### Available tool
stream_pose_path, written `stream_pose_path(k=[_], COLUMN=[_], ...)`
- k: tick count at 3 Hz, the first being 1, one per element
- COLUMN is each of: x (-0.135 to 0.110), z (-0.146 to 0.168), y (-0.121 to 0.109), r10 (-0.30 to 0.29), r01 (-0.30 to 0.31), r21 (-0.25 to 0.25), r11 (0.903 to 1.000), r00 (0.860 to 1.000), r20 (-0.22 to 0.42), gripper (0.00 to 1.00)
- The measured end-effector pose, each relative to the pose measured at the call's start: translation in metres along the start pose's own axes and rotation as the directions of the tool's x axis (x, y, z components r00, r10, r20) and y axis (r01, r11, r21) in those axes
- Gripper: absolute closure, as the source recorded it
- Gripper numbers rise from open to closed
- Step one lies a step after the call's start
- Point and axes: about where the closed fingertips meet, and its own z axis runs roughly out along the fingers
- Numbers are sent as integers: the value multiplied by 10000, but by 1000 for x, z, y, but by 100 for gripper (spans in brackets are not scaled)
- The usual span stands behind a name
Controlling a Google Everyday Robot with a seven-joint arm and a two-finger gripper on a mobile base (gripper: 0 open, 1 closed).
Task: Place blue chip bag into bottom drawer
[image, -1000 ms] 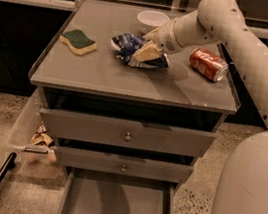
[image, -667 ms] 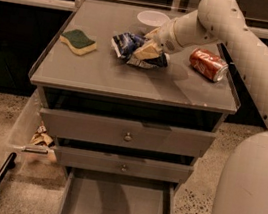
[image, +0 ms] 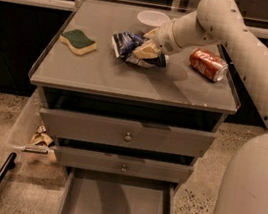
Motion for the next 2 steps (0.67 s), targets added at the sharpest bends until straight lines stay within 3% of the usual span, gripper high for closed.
stream_pose_path(k=[2], x=[-9], z=[-59], y=[44], r10=[-599], r01=[604], r21=[-52], r11=[9982], r00=[9953], r20=[761], gripper=[100])
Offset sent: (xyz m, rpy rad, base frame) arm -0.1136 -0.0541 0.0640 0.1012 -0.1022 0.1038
